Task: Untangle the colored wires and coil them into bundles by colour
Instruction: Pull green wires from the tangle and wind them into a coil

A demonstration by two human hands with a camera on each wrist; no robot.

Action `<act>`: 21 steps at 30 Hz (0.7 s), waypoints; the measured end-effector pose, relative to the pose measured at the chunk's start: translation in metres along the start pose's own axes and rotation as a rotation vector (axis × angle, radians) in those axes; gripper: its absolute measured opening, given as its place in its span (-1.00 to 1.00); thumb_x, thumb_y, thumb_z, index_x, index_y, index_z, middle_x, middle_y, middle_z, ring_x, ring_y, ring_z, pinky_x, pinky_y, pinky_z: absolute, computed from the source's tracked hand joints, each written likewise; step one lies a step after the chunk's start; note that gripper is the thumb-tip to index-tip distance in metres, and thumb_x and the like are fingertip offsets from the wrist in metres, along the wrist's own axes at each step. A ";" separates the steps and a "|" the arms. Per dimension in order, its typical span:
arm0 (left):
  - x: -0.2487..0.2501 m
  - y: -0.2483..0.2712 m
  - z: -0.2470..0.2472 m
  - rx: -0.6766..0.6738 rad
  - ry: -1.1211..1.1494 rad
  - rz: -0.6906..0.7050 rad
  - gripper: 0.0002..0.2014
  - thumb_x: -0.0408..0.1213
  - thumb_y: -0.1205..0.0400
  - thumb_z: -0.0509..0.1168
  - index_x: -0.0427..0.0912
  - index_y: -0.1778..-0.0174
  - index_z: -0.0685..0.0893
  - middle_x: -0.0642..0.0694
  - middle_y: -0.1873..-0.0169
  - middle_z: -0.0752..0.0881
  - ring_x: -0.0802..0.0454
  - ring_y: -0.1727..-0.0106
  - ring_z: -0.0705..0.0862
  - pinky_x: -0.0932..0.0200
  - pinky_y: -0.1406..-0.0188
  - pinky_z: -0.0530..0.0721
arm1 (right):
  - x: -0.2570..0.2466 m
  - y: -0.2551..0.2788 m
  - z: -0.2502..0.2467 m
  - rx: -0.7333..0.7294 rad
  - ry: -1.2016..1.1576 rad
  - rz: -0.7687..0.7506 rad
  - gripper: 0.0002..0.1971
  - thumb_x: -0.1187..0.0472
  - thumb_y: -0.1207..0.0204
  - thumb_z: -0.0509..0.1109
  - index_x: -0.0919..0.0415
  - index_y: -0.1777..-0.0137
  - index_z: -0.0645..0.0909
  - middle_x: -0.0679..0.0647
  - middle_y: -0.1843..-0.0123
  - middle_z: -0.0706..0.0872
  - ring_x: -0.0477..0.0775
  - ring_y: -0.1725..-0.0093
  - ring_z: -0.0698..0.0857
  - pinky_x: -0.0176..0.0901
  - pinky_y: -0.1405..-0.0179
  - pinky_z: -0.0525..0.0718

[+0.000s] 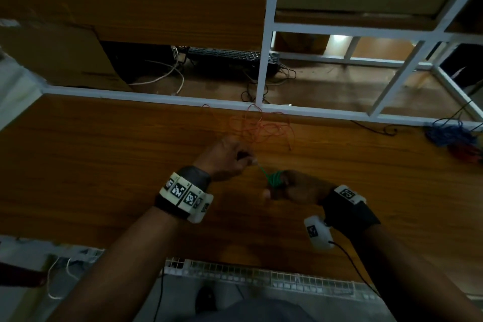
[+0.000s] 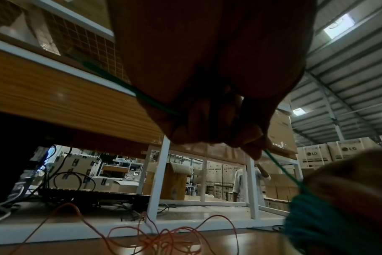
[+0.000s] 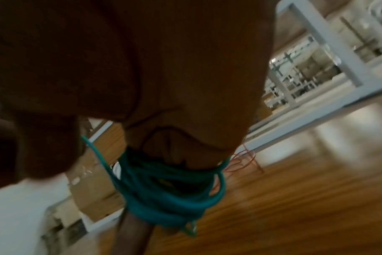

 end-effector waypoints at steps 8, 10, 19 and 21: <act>-0.022 -0.004 -0.002 0.150 0.682 -0.112 -0.92 -0.34 -0.60 0.40 -0.21 0.04 0.80 -0.07 0.13 0.81 0.09 0.10 0.78 0.22 0.16 0.73 | -0.090 0.047 0.010 -0.416 -1.048 -0.510 -0.83 0.40 -0.66 0.40 0.48 -0.18 0.67 0.39 -0.10 0.78 0.12 -0.26 0.80 -0.06 -0.28 0.74; -0.020 0.001 0.015 0.182 0.737 -0.168 -0.92 -0.39 -0.64 0.36 -0.24 0.03 0.76 0.11 0.28 0.77 0.30 0.29 0.73 0.36 0.31 0.66 | -0.099 0.043 -0.015 -0.279 -1.299 -0.616 -0.81 0.38 -0.69 0.35 0.46 -0.23 0.63 0.35 -0.19 0.76 0.14 -0.25 0.79 0.03 -0.38 0.73; 0.019 0.008 0.040 0.278 0.203 0.029 -0.87 -0.21 -0.67 0.35 -0.10 0.04 0.82 0.07 0.26 0.75 0.29 0.33 0.66 0.33 0.43 0.55 | -0.049 0.011 -0.047 0.612 -0.359 -0.235 -0.35 -0.31 -0.72 0.26 0.38 0.04 0.69 0.39 0.14 0.74 0.46 0.16 0.70 0.13 0.19 0.60; 0.029 0.011 0.022 0.385 -0.018 0.176 -0.92 -0.19 -0.59 0.44 -0.10 0.11 0.81 -0.01 0.27 0.79 0.15 0.33 0.69 0.24 0.47 0.57 | -0.053 0.007 -0.033 0.460 -0.356 -0.247 -0.14 -0.43 -0.74 0.00 0.46 0.10 0.63 0.44 0.18 0.67 0.37 0.26 0.62 0.11 0.15 0.54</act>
Point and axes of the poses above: each hand's wrist, its own y-axis away from the middle knuckle, its own z-axis out of the palm, x = y × z, the point moved 8 cm from there along -y, towards the middle knuckle
